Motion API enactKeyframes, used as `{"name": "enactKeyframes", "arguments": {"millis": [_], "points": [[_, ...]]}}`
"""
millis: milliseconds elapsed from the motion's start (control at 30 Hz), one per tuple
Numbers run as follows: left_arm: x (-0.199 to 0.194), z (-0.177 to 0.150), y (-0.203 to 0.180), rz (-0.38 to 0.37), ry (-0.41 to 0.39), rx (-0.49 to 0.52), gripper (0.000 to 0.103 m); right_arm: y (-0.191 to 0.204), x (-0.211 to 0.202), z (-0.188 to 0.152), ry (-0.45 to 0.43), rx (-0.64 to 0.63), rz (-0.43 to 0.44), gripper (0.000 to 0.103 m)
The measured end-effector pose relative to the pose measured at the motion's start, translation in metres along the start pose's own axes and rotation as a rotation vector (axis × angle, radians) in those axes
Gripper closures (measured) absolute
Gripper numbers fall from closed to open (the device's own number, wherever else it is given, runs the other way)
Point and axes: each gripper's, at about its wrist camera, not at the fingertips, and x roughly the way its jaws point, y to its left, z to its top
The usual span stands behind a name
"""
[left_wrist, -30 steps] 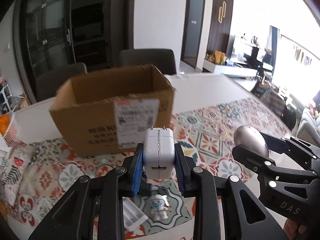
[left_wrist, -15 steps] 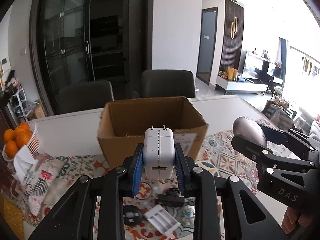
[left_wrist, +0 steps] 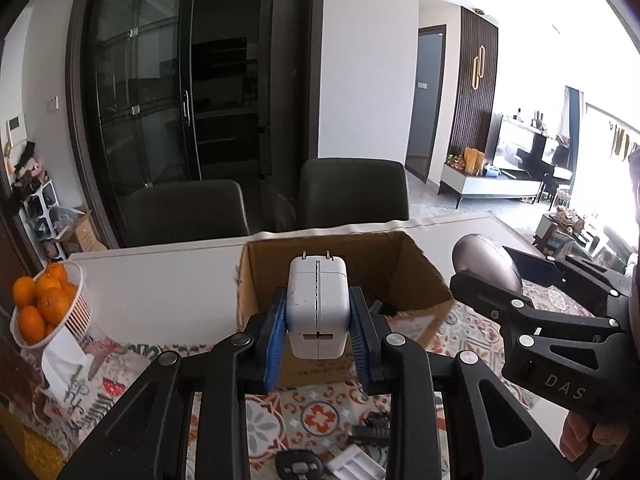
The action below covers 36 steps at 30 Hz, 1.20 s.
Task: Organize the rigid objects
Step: 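Lower the silver speaker into the box with the right tool while the left tool carries the plug adapter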
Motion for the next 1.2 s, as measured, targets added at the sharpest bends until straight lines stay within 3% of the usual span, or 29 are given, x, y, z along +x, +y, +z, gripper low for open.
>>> {"name": "enactKeyframes", "arguments": {"millis": [300,467,833,1200], "points": [[0.043,0.024,0.019,0.003,0.008,0.001,0.074,0.002,0.04,0.03,0.01,-0.052,-0.009,0.048],[0.073,0.026,0.021,-0.002,0.052,0.005,0.074,-0.004,0.067,0.037,0.043,-0.061,-0.014,0.048],[0.126,0.014,0.019,0.019,0.164,0.015,0.074,-0.022,0.129,0.025,0.173,-0.051,-0.034,0.048],[0.152,0.0,0.017,0.004,0.241,0.03,0.074,-0.025,0.149,0.013,0.221,-0.068,-0.049,0.048]]}}
